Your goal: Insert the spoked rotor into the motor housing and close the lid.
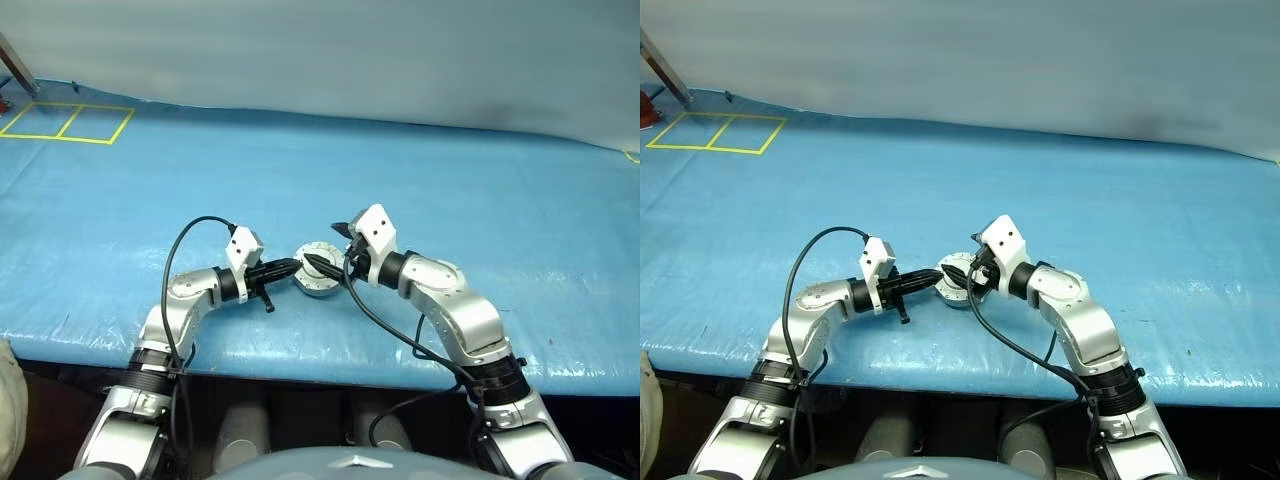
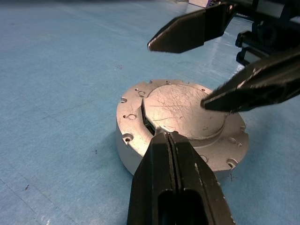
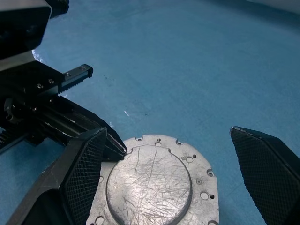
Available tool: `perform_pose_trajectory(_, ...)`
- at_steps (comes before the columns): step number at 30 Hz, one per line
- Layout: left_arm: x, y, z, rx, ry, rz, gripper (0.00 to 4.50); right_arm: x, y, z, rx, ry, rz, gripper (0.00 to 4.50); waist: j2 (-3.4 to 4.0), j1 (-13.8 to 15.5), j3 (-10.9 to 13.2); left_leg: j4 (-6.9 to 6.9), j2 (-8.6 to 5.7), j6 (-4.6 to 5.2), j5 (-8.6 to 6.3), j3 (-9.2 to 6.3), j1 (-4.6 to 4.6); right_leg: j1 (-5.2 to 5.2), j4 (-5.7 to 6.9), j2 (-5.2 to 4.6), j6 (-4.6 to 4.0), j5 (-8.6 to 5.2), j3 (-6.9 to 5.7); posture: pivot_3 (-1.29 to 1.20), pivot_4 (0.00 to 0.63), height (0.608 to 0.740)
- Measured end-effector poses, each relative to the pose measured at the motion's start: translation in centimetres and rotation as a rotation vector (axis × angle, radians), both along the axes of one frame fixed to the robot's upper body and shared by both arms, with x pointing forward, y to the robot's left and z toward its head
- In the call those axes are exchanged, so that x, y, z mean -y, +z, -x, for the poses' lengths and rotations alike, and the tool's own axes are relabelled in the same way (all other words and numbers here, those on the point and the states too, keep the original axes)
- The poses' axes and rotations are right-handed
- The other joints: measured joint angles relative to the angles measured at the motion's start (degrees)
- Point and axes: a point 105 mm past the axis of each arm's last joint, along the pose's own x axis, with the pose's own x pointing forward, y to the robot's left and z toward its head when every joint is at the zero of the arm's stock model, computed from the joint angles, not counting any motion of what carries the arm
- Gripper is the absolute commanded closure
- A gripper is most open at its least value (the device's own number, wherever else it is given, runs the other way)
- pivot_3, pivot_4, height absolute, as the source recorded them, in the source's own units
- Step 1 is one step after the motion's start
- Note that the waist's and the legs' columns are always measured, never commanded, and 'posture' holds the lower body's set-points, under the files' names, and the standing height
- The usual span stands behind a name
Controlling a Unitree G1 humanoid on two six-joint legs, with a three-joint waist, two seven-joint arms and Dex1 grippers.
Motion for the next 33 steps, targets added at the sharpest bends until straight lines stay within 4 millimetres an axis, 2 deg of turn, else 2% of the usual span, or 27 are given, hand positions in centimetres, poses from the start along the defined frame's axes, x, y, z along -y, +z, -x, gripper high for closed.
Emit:
perform_pose_trajectory(4,-0.1,0.0,0.1,-0.003,0.003,0.006,4.50,0.8,-0.4,-0.5,-0.070,-0.083,-0.049,0.07,0.00,0.0,0.0,0.00,0.00,0.00,0.00,0.01,-0.02,-0.02,0.00,0.00,-0.03,0.02,0.00,0.00,0.150,0.740)
perform_pose_trajectory(9,0.0,0.0,0.1,-0.007,0.004,0.020,4.50,3.6,-1.7,-1.9,-0.244,-0.320,-0.213,0.07,0.00,0.0,0.0,-0.02,0.00,0.00,0.00,0.01,-0.03,-0.03,0.00,0.00,-0.16,0.10,0.00,0.00,0.150,0.740)
perform_pose_trajectory(13,-0.1,0.0,0.2,-0.008,0.007,0.026,4.50,5.7,-3.4,-1.5,-0.408,-0.440,-0.347,0.07,0.01,-0.1,0.0,-0.09,-0.01,0.00,0.00,0.00,-0.05,-0.05,-0.02,0.00,-0.21,0.12,0.01,0.00,0.150,0.740)
perform_pose_trajectory(17,-0.1,0.0,0.2,-0.003,0.009,0.032,4.50,5.7,-4.3,-0.2,-0.539,-0.469,-0.473,0.07,0.05,-0.2,0.0,-0.10,0.00,0.01,0.00,-0.02,-0.04,-0.06,0.01,0.01,-0.20,0.10,0.01,0.00,0.150,0.740)
perform_pose_trajectory(21,-0.2,0.0,0.2,-0.002,0.014,0.037,4.50,4.7,-4.7,1.0,-0.656,-0.461,-0.612,0.07,0.08,-0.2,0.0,-0.07,0.01,0.00,0.00,-0.02,-0.04,-0.05,0.00,0.01,-0.14,0.06,0.01,0.00,0.150,0.740)
perform_pose_trajectory(26,-0.3,-0.1,0.3,-0.005,0.018,0.038,4.50,5.6,-5.5,2.3,-0.760,-0.479,-0.729,0.07,0.09,-0.2,0.0,-0.11,0.00,0.01,-0.01,-0.04,-0.05,-0.05,-0.03,0.00,-0.16,0.06,0.01,0.00,0.150,0.740)
perform_pose_trajectory(33,-0.4,-0.1,0.3,-0.002,0.018,0.038,4.50,5.7,-5.9,2.5,-0.818,-0.486,-0.816,0.07,0.17,-0.4,0.0,-0.09,0.01,0.01,-0.01,-0.05,-0.02,-0.04,-0.02,0.00,-0.01,-0.04,0.01,0.00,0.150,0.740)
